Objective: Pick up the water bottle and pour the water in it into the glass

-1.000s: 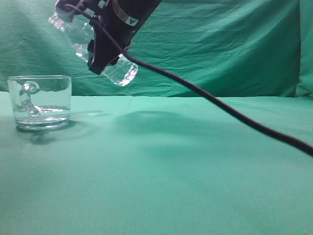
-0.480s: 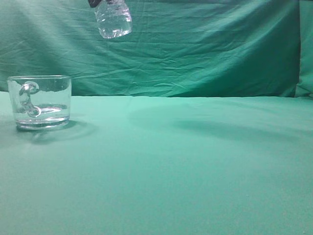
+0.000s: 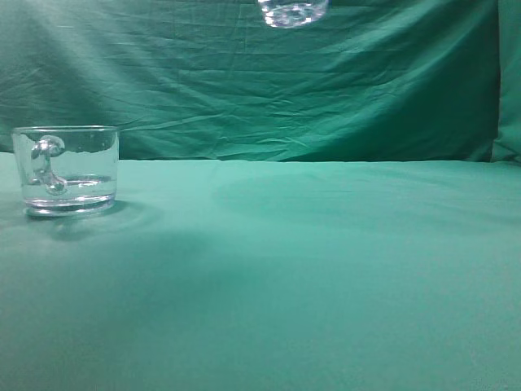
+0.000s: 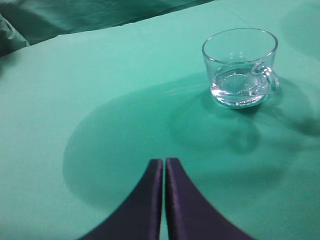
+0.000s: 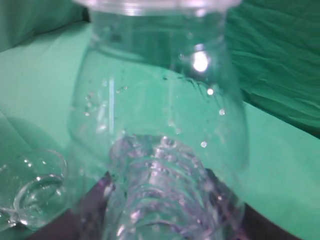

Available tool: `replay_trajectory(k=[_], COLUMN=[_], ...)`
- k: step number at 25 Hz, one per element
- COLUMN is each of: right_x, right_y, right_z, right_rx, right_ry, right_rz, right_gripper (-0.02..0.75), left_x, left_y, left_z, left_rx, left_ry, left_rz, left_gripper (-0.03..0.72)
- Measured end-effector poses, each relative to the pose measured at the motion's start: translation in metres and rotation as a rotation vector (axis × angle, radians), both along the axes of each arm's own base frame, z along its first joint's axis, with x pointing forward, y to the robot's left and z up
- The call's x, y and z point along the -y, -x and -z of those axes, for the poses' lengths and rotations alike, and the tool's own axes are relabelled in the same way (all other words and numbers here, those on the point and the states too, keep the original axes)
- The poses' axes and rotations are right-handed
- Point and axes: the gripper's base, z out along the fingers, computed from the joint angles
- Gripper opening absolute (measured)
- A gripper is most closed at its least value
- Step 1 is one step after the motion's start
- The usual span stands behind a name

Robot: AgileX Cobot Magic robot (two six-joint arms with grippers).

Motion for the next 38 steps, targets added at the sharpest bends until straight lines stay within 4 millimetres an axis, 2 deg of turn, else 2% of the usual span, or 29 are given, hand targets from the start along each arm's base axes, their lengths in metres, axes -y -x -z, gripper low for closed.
replay_trajectory(k=[4, 7, 14, 26, 30, 38], right_x=[0.048, 0.071, 0.098, 0.114, 0.113, 0.099], right_y=[0.006, 0.014, 0.021, 0.041, 0.034, 0.020], right_z=[0.003, 0.009, 0.037, 0.089, 0.117, 0.177], right_rx=[-0.014, -0.023, -0.026, 0.066, 0.037, 0.086], right_ry=[0.019, 0.045, 0.074, 0.043, 0.006, -0.083], right_rz=[0.044, 0.025, 0.047, 0.196, 0.210, 0.077], right_gripper=[0.335, 0.335, 0.335, 0.335, 0.335, 0.335], left_x=[0.000, 0.000, 0.000, 0.000, 0.000, 0.000], left_y=[0.000, 0.000, 0.000, 0.000, 0.000, 0.000], left_z=[0.000, 0.000, 0.000, 0.000, 0.000, 0.000], left_rx=[0.000, 0.000, 0.000, 0.000, 0.000, 0.000], left_ry=[0.000, 0.000, 0.000, 0.000, 0.000, 0.000], left_rz=[0.000, 0.000, 0.000, 0.000, 0.000, 0.000], left_gripper=[0.000, 0.000, 0.000, 0.000, 0.000, 0.000])
